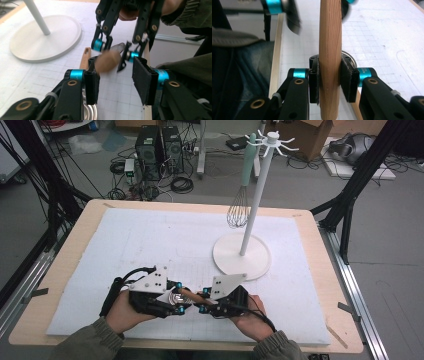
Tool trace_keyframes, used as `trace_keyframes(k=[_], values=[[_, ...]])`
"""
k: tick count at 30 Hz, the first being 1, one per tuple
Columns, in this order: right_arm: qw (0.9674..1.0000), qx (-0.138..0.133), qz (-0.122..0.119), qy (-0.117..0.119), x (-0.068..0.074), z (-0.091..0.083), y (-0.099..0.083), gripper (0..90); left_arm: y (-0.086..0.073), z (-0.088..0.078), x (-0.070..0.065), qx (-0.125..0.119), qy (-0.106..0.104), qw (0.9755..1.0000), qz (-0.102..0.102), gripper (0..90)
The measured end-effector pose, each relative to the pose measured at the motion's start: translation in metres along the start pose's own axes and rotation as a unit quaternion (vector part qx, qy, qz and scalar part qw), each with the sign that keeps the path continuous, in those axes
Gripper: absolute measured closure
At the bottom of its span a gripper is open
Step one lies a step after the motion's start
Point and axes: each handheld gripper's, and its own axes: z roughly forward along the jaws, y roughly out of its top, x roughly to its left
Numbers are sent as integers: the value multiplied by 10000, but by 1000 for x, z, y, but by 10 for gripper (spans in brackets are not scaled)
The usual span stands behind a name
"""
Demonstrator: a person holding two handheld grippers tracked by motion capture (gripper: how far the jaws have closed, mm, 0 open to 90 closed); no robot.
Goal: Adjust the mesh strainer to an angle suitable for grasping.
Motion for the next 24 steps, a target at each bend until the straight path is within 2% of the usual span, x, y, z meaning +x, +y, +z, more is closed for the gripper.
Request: trace_keyframes(k=[4, 9, 16, 24], values=[[9990, -234, 385, 74, -11, -11, -8, 719, -4, -10, 3, -93, 157, 9998, -48, 513], [9961, -496, 721, 71, -22, -23, -18, 720, -13, -19, 6, -198, 324, 9991, -187, 470], [9922, -791, 960, 75, -31, -34, -22, 720, -30, -30, 12, -292, 606, 9971, -352, 421], [9854, -1179, 1232, 4, -48, -54, -23, 720, -50, -45, 18, -429, 904, 9933, -587, 376]])
